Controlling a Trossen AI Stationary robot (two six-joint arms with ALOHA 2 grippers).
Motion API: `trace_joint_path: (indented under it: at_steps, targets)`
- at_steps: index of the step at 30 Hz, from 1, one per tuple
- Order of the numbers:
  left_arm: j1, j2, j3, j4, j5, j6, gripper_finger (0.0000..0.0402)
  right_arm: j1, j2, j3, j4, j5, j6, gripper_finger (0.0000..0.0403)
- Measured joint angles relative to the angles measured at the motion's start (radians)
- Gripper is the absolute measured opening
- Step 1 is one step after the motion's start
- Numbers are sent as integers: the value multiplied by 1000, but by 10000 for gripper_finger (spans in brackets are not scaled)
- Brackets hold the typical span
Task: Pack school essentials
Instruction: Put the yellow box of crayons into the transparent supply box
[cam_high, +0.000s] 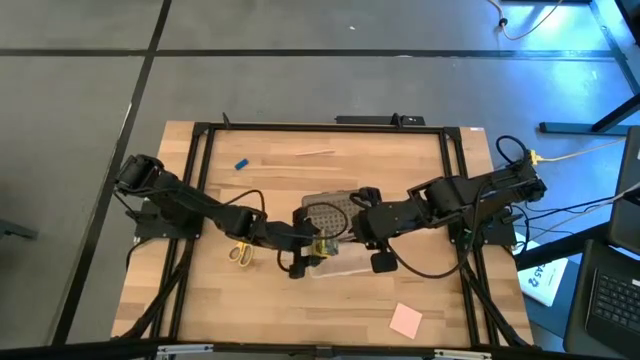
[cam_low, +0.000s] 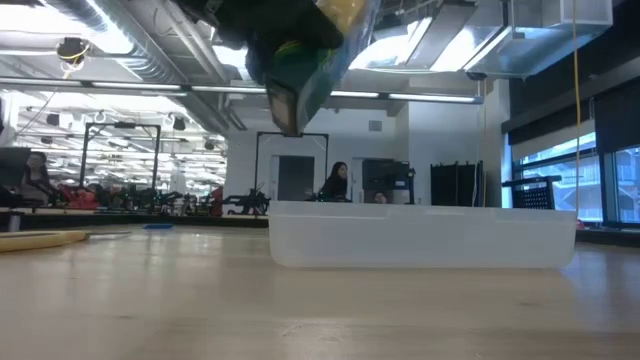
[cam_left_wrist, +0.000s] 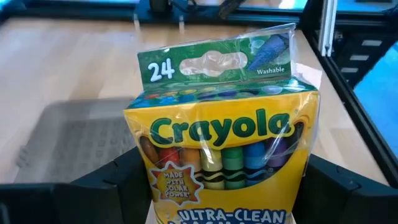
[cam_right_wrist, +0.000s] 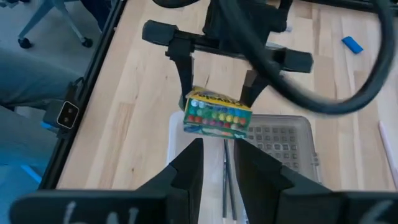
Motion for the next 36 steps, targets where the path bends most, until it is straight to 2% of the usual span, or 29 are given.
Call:
trace_joint_path:
  at_steps: [23, 36]
  targets:
    - [-2, 212, 0, 146, -41, 14, 282, 0, 0, 0, -1, 0, -3, 92]
    - [-21, 243, -1, 94, -41, 14, 282, 0, 0, 0, 2, 0, -3, 92]
